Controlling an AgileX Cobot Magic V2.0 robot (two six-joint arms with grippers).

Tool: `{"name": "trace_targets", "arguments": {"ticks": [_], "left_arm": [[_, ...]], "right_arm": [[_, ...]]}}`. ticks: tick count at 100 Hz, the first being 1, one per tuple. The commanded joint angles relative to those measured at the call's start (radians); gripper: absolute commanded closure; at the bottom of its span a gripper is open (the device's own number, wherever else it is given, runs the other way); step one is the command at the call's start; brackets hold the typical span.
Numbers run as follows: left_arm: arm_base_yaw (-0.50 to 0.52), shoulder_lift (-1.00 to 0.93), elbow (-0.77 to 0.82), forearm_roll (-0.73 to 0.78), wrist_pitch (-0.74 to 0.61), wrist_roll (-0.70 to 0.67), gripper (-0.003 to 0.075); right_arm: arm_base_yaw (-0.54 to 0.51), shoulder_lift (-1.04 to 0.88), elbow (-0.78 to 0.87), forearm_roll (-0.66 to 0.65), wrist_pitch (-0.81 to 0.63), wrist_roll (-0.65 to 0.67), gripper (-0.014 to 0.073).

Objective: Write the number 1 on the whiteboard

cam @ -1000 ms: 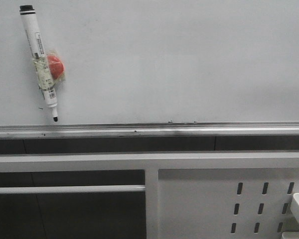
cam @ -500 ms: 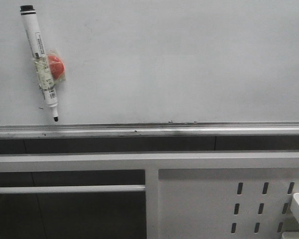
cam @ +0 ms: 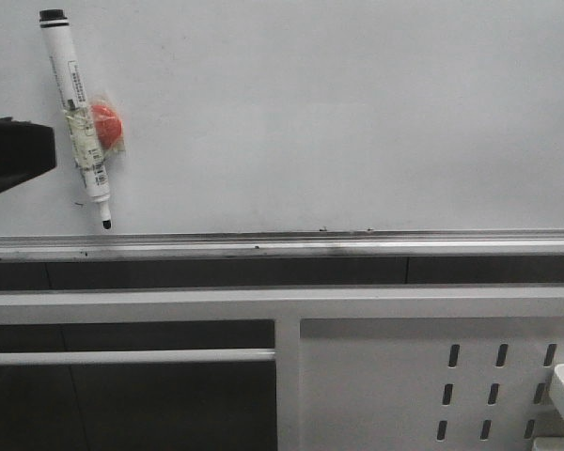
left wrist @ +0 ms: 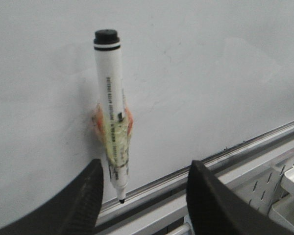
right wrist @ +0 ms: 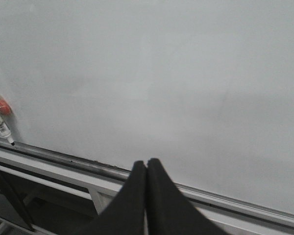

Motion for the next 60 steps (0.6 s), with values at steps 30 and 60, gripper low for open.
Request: {"name": "trace_targets", "arguments": {"ticks": [30, 60], "left_arm": [[-0.02, 0.338, -0.018, -0.051, -0.507, -0.101, 0.0372], [-0.02, 0.436, -0.076, -0.07, -0.525, -0.125, 0.0373]], "right_arm": [[0.001, 0.016, -0.033, 0.001, -0.105, -0.046, 0.0652], [0.001, 0.016, -0.033, 0.001, -0.141, -0.048, 0.0652]]}}
